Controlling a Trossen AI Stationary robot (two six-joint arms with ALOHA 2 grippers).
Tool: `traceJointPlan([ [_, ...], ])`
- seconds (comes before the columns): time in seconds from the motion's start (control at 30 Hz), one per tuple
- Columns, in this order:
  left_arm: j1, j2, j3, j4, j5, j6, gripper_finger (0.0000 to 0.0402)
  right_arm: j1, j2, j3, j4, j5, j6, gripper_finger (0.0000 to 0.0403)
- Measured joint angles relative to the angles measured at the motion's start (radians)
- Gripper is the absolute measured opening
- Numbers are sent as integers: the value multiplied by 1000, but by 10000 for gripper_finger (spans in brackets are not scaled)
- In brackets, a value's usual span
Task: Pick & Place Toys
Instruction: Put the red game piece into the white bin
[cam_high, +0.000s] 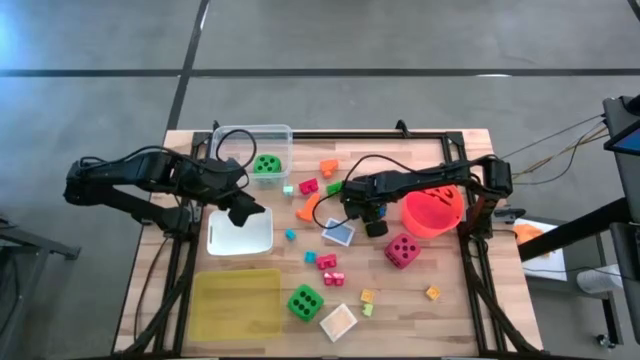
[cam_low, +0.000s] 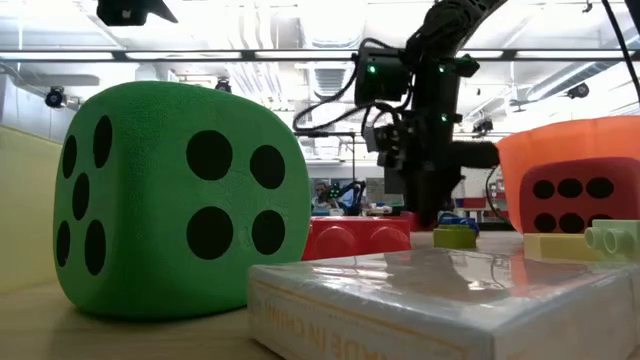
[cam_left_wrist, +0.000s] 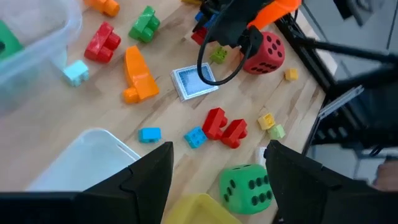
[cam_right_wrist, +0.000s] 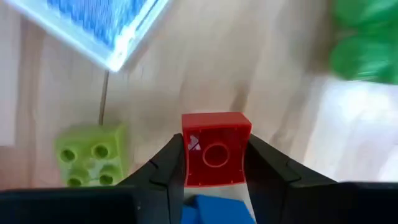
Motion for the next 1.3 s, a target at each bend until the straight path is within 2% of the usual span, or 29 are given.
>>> traceJointPlan([
  [0.17,0,0,0,17,-56,-146,243,0,-66,71,3,0,87,118],
  [0.3,0,5,0,100,-105,-231,243,0,-140,156,8,1,199,118],
  [0.53,1,89,0,333,-113,-185,243,34,-179,346,8,85,348,118],
  [0.77,41,164,0,404,-149,-258,243,96,-169,458,17,137,401,118],
  [0.9,49,205,0,476,-150,-272,243,132,-170,490,49,194,403,118],
  [1.3,51,280,0,593,-162,-282,243,172,-169,495,112,215,398,118],
])
